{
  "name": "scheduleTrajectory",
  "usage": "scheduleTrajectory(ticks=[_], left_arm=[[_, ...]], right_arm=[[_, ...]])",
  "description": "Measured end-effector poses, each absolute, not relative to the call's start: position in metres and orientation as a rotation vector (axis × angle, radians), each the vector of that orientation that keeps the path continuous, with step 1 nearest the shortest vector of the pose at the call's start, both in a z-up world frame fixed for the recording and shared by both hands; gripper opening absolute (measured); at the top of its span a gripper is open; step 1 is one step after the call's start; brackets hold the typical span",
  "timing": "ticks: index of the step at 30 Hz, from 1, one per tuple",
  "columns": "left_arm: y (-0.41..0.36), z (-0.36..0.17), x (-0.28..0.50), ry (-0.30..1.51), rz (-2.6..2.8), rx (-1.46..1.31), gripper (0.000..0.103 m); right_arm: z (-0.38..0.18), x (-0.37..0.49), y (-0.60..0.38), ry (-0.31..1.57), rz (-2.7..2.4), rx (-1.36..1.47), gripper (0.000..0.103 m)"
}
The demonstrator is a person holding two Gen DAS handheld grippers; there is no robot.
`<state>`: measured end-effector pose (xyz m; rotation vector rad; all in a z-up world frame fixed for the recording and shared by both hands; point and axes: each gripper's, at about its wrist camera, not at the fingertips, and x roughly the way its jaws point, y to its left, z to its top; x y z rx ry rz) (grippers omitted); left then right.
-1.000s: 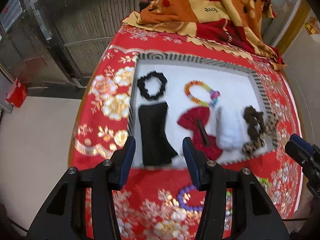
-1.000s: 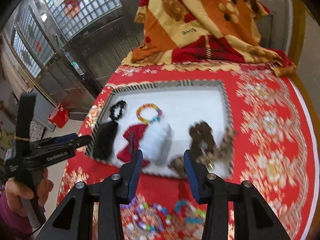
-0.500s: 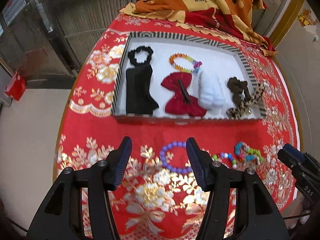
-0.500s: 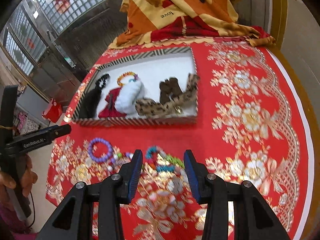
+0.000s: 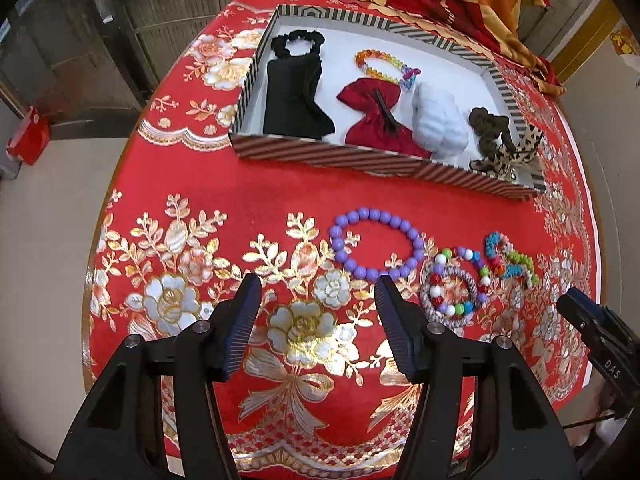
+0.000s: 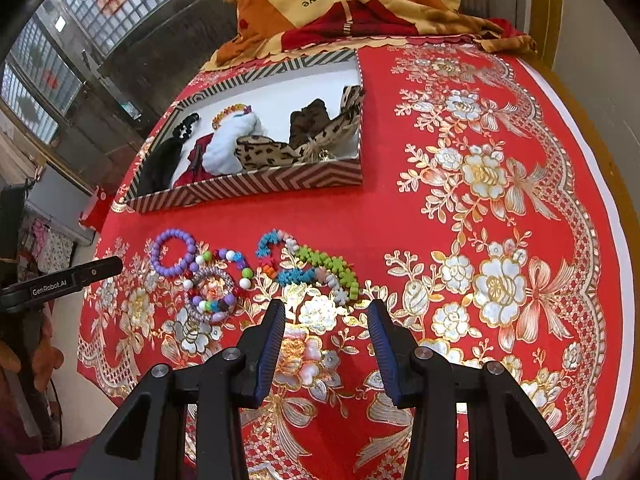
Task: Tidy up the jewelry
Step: 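Move both tools back to the bracelets on the tablecloth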
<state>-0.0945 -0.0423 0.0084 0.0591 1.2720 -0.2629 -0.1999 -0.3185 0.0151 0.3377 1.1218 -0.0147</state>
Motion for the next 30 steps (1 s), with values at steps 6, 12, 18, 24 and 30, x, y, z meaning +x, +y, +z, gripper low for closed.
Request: scheduleTrajectory(ticks=[6, 12, 18, 24, 30], left_arm=[[-0.046, 0.001, -0.098, 1.3, -0.282, 0.061, 0.059], [-0.053, 0.004, -0.098, 1.29, -0.309, 0.073, 0.059], [-0.061, 0.001, -0.096, 1.295, -0.333, 0.089, 0.059], [-0.059, -0.005, -0.089, 1.318, -0.313, 0.09, 0.059], [-0.051, -0.011, -0.081, 1.336, -0.287, 0.077, 0.059]], right_arm=[[0.011, -0.197, -0.313, 1.139, -0.004, 0.328, 0.041], [0.007, -0.193, -0.315, 1.142, -0.016, 0.321, 0.041], [0.002, -0.178, -0.319, 1.136, -0.032, 0.284, 0.041], [-0.011, -0.159, -0.319, 1.159, -0.035, 0.231, 0.041], [-0.022, -0.145, -0.317, 1.182, -0.027, 0.182, 0.041]])
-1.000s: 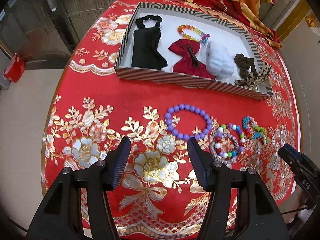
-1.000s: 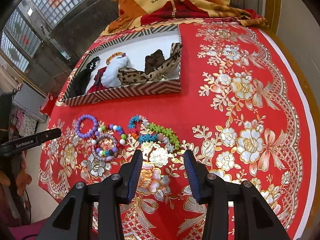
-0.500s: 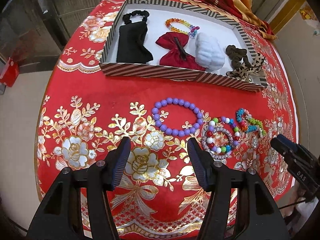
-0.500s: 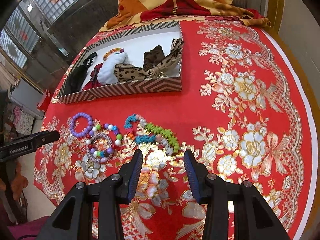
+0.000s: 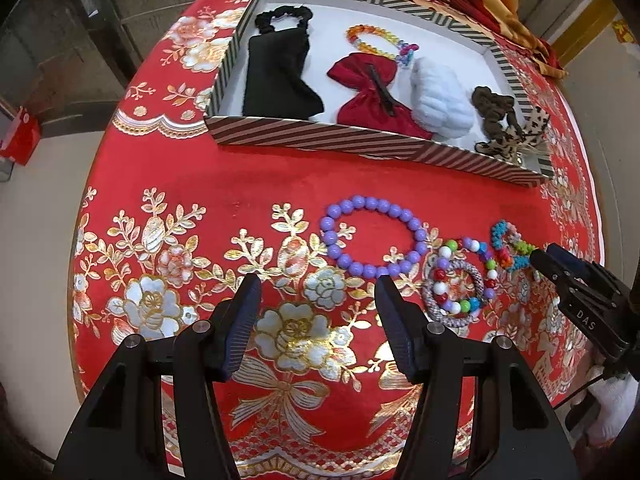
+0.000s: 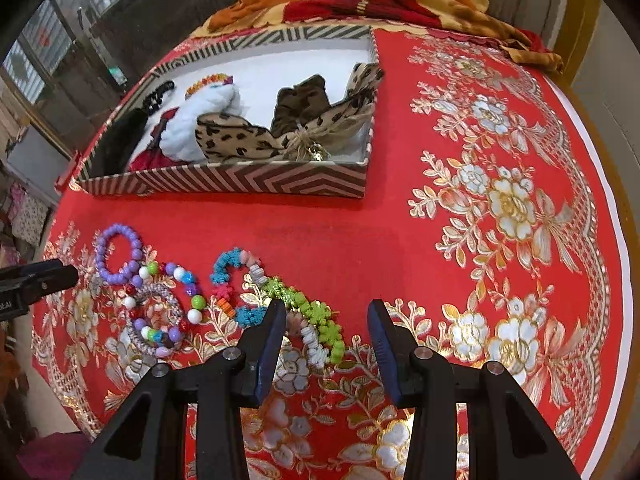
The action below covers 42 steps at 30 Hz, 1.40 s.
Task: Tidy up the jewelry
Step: 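Move both tools back to the bracelets on the tablecloth, then grasp the multicolour bead bracelet with the right tool while the left tool grasps the purple bracelet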
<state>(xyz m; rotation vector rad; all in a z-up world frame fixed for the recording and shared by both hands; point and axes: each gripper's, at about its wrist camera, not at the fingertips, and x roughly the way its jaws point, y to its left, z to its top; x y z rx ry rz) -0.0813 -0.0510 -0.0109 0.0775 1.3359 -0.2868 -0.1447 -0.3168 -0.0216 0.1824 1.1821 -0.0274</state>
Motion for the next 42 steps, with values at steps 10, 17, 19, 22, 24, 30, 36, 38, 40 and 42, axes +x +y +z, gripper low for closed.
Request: scheduleTrajectory(ticks=[10, 17, 19, 22, 24, 30, 36, 38, 40, 42], left_arm=[[-0.044, -0.017, -0.074, 1.357, -0.271, 0.063, 0.059], [-0.04, -0.022, -0.065, 1.363, -0.254, 0.06, 0.059], [-0.04, -0.022, -0.063, 1.363, -0.255, 0.066, 0.059], [-0.037, -0.023, -0.06, 1.365, -0.255, 0.069, 0.059], [-0.034, -0.023, -0.059, 1.366, -0.255, 0.068, 0.059], [-0.022, -0.022, -0.055, 1.373, -0.239, 0.047, 0.059], [-0.014, -0.022, -0.056, 1.38, -0.244, 0.042, 0.059], [-0.017, -0.022, -0.055, 1.383, -0.25, 0.05, 0.059], [-0.026, -0.023, -0.053, 1.382, -0.258, 0.061, 0.059], [-0.031, -0.023, -0.052, 1.378, -0.264, 0.08, 0.059]], right_arm=[[-0.02, -0.147, -0.335, 1.194, -0.075, 0.203, 0.041], [0.013, -0.142, -0.289, 1.135, 0.111, 0.226, 0.041], [0.014, -0.135, -0.272, 1.138, 0.152, 0.185, 0.036], [0.008, -0.122, -0.25, 1.154, 0.192, 0.124, 0.031], [0.0, -0.113, -0.244, 1.176, 0.206, 0.096, 0.029], [-0.017, -0.102, -0.23, 1.235, 0.251, -0.009, 0.025], [-0.025, -0.096, -0.218, 1.257, 0.262, -0.124, 0.022], [-0.03, -0.095, -0.219, 1.272, 0.249, -0.147, 0.019], [-0.03, -0.096, -0.223, 1.27, 0.256, -0.124, 0.018], [-0.03, -0.099, -0.224, 1.266, 0.261, -0.131, 0.018]])
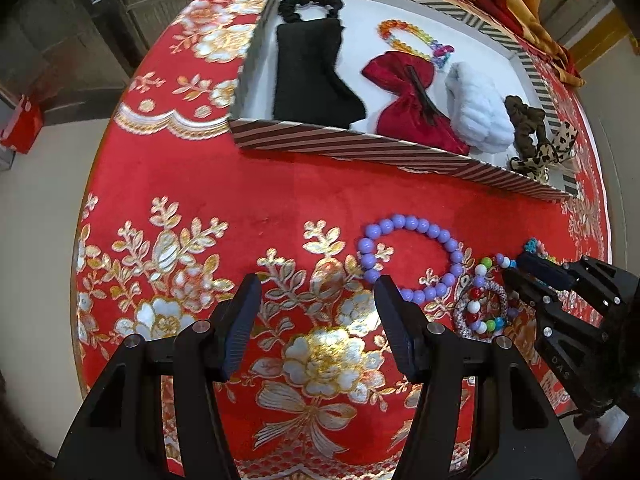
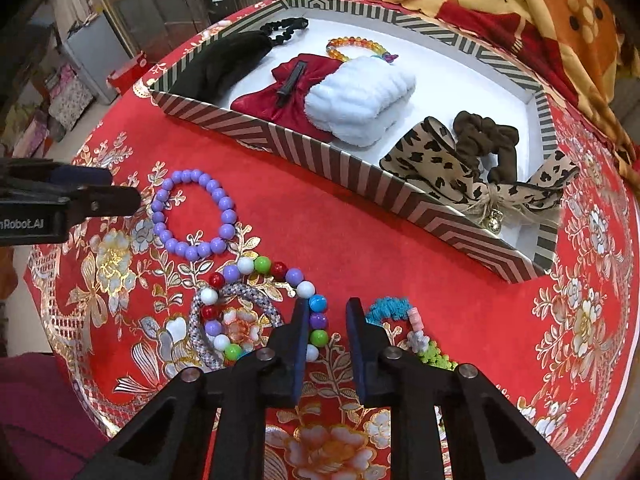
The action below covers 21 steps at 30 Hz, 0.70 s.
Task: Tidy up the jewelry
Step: 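Grasp the multicolour bead bracelet with the right tool while the left tool grasps the purple bracelet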
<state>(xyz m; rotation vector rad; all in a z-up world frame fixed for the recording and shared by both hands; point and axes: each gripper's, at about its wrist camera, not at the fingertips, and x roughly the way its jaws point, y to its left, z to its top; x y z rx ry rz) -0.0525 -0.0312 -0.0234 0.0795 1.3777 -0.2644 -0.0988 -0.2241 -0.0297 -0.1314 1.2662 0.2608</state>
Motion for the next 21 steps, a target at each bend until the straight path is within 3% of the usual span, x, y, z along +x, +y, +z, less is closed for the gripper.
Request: scheduleTrajectory(ticks=[7, 11, 15, 16, 17, 19, 21], left_arm=[[-0.052, -0.031, -0.046, 1.377, -0.264, 0.132, 0.059], [-0.064, -0.039, -0.043, 1.381, -0.265, 0.163, 0.059], [-0.077, -0.042, -0.043, 1.342, -0.271, 0.202, 0.058], [-0.078, -0.042, -0.043, 1.333, -0.278, 0.203, 0.055], [-0.08, -0.042, -0.044, 1.31, -0.288, 0.206, 0.04], [-0.082, -0.039, -0.045, 1.29, -0.3, 0.219, 0.018], [-0.08, -0.039, -0.044, 1.294, -0.312, 0.202, 0.01]], right_arm=[[-0.031, -0.099, -0.217, 1.237, 0.288, -0.182, 0.018], [-0.031, -0.102, -0.221, 1.216, 0.277, -0.152, 0.009], [-0.029, -0.107, -0.223, 1.205, 0.268, -0.122, 0.008], [-0.027, -0.111, -0.226, 1.203, 0.27, -0.103, 0.008], [-0.025, -0.113, -0.226, 1.198, 0.273, -0.09, 0.008], [-0.02, -0.115, -0.228, 1.185, 0.275, -0.077, 0.008], [-0.013, -0.118, -0.228, 1.173, 0.277, -0.059, 0.008]])
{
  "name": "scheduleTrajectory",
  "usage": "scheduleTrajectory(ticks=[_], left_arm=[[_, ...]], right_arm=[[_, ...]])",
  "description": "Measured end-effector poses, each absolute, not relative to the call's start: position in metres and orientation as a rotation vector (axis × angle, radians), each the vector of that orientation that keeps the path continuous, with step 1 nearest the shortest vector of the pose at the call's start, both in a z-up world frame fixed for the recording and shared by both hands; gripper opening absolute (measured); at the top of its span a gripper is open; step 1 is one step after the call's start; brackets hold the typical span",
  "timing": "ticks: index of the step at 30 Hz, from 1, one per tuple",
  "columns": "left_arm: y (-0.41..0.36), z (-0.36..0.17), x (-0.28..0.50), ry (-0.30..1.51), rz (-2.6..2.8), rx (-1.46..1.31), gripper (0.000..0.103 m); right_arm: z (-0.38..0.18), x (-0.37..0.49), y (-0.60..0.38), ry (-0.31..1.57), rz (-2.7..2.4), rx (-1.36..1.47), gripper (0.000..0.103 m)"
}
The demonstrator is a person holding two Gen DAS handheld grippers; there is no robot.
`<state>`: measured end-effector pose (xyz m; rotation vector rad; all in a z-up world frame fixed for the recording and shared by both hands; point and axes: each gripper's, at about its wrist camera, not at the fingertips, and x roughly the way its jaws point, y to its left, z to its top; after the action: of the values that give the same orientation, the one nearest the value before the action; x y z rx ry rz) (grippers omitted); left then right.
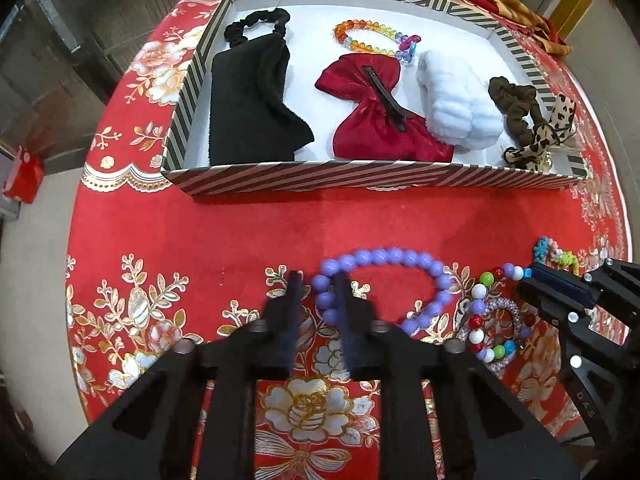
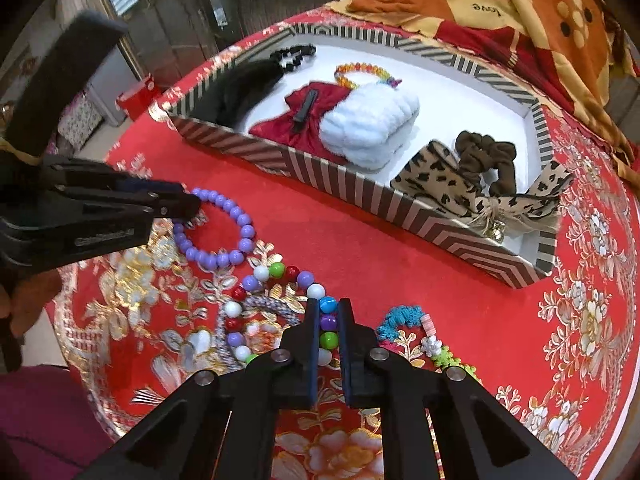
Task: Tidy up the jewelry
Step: 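Grasp the multicolour bead bracelet with the right tool while the left tool grasps the purple bracelet, then carry the purple and multicolour bracelets over the tray with both tools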
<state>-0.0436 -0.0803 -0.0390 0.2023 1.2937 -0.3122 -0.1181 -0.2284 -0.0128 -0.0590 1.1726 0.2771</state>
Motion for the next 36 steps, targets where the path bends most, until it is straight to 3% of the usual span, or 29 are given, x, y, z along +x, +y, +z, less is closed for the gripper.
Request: scheduleTrajectory(ticks=[16, 36], left_arm=[[-0.045, 0.024, -0.057, 1.232, -0.369, 0.063, 0.008], [-0.051, 0.082, -0.026, 1.092, -0.342, 0.107, 0.008]], right_arm=[[0.062, -0.139, -0.224, 1.029, 0.29, -0.069, 0.008], [0.106, -0.102, -0.26, 0.931, 0.202, -0.062, 0.008]])
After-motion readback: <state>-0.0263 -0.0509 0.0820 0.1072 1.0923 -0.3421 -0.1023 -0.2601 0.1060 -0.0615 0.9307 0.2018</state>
